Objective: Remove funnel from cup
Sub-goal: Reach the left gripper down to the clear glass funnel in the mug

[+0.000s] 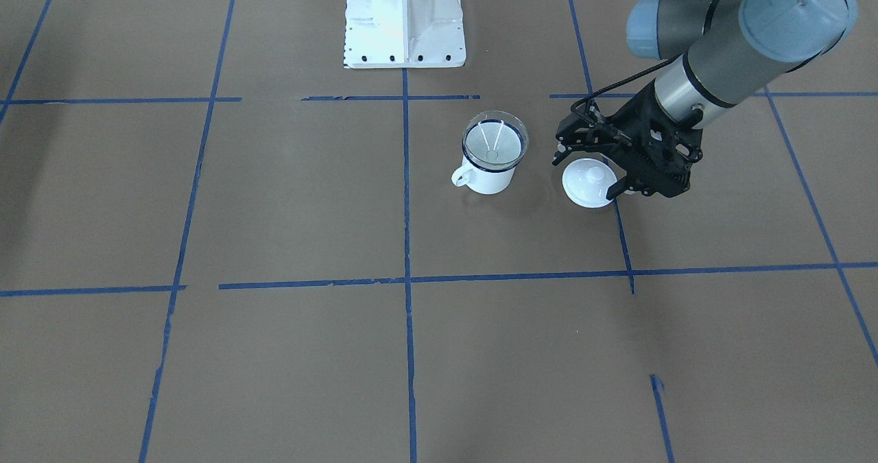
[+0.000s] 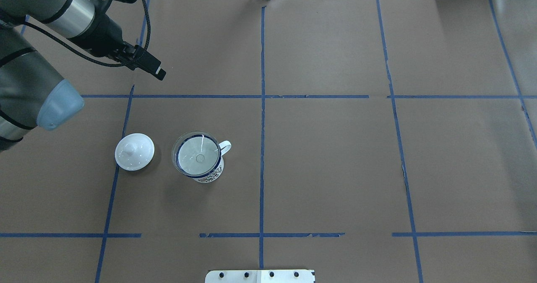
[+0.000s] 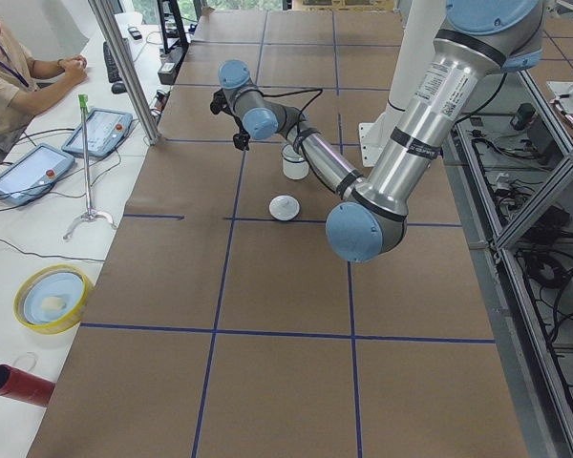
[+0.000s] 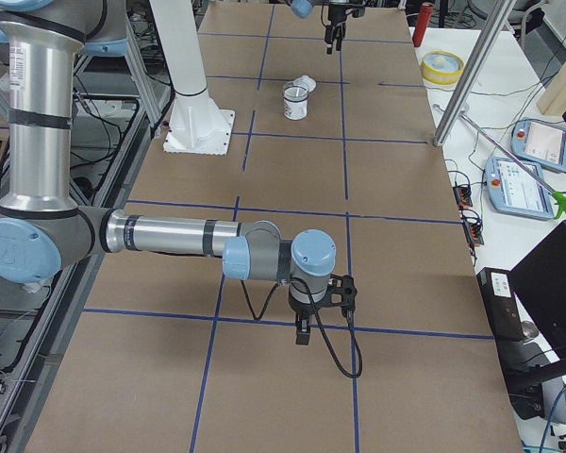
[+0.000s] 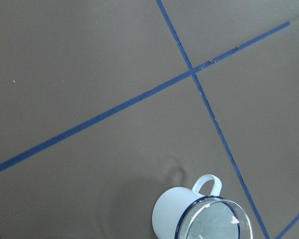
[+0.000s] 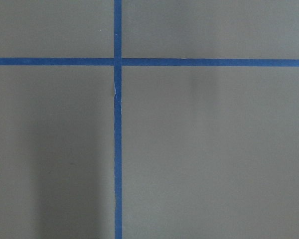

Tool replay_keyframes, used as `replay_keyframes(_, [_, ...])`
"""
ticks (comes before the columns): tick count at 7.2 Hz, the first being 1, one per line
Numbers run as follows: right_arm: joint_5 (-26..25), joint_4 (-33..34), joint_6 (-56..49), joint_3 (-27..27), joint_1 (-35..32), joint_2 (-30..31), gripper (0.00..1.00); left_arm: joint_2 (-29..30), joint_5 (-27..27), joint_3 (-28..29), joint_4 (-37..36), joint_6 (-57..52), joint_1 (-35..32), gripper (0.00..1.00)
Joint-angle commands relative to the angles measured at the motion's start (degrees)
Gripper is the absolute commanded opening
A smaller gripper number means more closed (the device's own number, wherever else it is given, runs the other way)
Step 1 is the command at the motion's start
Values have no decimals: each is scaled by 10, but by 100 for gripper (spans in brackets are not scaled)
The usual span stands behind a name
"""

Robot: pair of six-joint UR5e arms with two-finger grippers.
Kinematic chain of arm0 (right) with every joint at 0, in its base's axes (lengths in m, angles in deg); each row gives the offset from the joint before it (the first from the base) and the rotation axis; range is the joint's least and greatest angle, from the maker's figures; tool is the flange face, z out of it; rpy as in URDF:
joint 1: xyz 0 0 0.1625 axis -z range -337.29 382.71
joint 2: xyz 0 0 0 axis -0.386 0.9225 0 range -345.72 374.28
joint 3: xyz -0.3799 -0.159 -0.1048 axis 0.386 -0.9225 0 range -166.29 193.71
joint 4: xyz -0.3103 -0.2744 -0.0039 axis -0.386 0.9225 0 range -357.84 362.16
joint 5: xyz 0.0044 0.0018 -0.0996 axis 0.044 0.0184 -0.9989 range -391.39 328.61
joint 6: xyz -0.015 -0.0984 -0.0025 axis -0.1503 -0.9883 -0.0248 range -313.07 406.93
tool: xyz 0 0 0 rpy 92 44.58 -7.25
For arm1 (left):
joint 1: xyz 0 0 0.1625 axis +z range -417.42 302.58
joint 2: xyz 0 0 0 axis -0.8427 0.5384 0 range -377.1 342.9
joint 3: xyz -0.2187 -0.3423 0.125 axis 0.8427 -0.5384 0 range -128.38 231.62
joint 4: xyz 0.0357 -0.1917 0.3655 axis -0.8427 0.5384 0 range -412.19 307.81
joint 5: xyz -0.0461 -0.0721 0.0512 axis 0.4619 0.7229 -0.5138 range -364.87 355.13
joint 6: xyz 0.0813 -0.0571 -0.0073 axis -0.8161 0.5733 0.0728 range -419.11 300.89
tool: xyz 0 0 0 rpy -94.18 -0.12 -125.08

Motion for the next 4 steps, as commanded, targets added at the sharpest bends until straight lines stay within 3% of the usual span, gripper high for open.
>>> replay_keyframes(1, [0, 0, 0, 0, 0, 0, 100, 2, -101, -9, -8, 69, 23, 100])
replay_keyframes(4, [0, 0, 0, 0, 0, 0, 100, 31, -103, -41, -68, 312, 133, 100])
